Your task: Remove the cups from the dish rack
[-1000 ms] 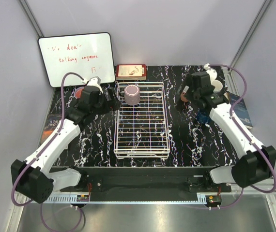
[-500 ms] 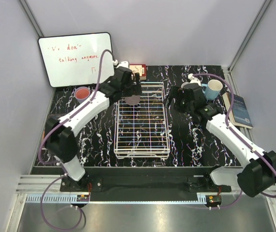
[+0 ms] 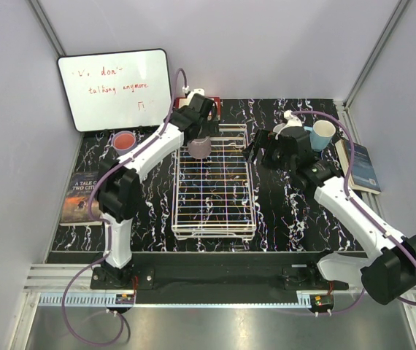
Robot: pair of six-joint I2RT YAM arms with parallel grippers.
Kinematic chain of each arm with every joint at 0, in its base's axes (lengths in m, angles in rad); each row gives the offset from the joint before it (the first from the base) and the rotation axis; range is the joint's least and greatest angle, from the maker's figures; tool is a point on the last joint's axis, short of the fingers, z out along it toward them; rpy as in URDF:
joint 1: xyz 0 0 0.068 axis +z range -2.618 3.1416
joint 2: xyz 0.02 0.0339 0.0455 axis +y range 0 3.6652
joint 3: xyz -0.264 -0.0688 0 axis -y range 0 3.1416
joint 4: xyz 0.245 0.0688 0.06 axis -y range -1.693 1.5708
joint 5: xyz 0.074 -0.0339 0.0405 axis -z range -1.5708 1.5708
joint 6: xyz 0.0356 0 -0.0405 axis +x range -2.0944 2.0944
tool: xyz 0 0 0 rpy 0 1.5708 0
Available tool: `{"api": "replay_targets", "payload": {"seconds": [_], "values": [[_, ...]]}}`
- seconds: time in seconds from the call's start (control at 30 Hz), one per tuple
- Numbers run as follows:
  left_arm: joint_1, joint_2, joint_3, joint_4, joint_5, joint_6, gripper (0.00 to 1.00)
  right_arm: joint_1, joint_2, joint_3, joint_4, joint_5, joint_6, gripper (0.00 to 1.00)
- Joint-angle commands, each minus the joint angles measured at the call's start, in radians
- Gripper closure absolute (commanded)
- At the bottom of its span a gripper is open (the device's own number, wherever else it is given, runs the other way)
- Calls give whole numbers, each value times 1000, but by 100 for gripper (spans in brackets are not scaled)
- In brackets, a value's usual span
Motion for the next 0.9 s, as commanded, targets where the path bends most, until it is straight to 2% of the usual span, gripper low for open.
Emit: {"api": "replay_targets", "payload": {"seconds": [0.0, 0.4, 0.87], "values": [[7, 7, 45, -26, -60, -19, 1, 8, -38, -3, 51, -21, -11, 2], [35, 29, -7, -19, -1, -68, 1, 8, -36, -10, 51, -45, 0, 2], [52, 132, 56, -6, 72, -56, 1, 8, -29, -26, 52, -41, 6, 2]]}}
